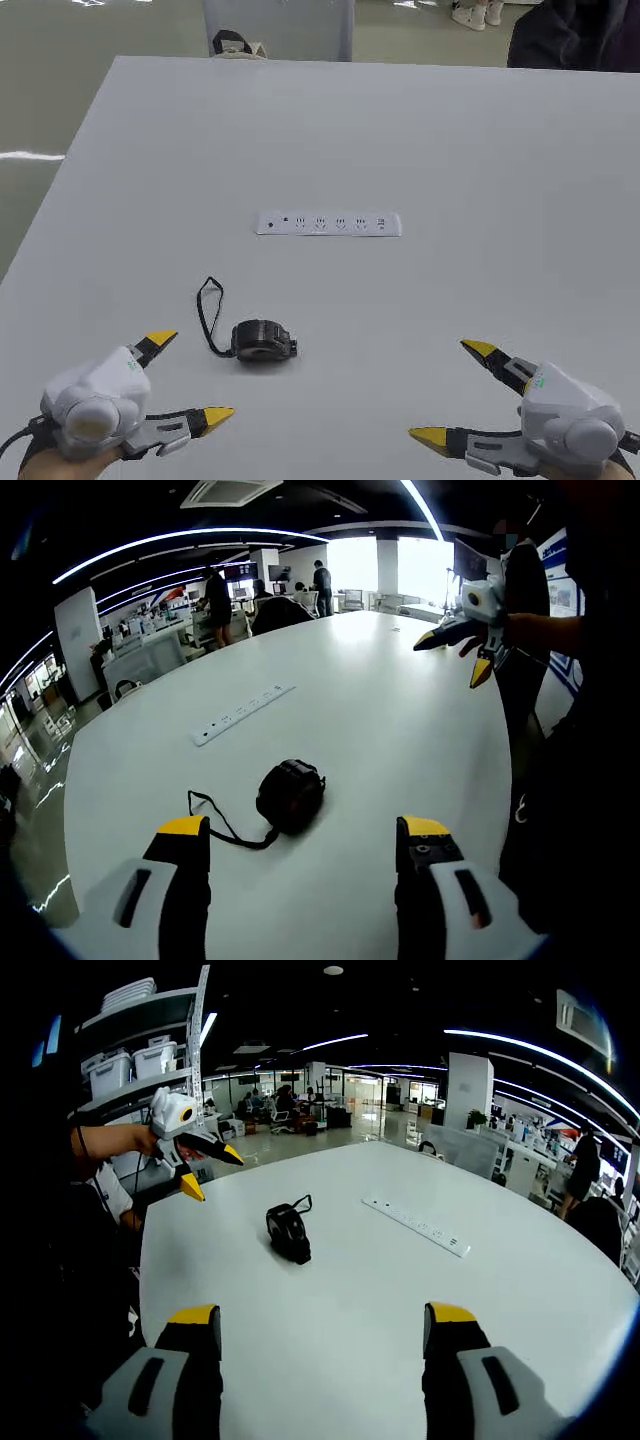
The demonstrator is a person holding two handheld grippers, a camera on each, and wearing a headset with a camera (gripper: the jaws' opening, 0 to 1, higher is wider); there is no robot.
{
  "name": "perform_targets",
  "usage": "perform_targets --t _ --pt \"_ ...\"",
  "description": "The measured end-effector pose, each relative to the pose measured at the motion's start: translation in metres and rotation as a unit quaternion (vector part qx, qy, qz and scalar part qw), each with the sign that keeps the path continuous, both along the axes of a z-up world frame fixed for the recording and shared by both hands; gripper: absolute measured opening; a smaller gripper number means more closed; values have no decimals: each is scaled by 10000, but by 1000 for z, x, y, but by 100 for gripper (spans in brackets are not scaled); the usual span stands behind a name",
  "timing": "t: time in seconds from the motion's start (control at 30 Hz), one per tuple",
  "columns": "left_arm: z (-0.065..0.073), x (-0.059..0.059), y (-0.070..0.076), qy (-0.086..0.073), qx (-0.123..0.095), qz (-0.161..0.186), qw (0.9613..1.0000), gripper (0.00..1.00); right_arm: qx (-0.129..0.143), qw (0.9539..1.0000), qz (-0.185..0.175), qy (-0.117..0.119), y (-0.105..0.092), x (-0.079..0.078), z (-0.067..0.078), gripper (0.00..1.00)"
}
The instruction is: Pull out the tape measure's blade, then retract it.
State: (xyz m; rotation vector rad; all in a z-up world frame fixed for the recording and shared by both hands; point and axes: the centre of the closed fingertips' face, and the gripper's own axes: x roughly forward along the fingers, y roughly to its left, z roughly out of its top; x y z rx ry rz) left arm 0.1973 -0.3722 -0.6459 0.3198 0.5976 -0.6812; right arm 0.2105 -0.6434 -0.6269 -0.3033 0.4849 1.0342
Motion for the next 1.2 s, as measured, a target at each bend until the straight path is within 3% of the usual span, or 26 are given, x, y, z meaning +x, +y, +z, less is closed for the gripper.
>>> perform_targets --t 0.43,0.67,0.97,1.2 --pt "-33 33 -6 134 337 -587 9976 64 -131 9982 567 140 15 20 -23 72" --pt "-50 48 -13 222 604 -980 9931 60 -207 9956 898 176 28 29 -38 66" --pt "-66 70 -25 298 1002 -1610 9814 56 -217 9887 1471 168 51 41 -59 58" --pt "-81 78 -33 406 1103 -1990 9729 51 -233 9831 1811 118 69 50 -75 53"
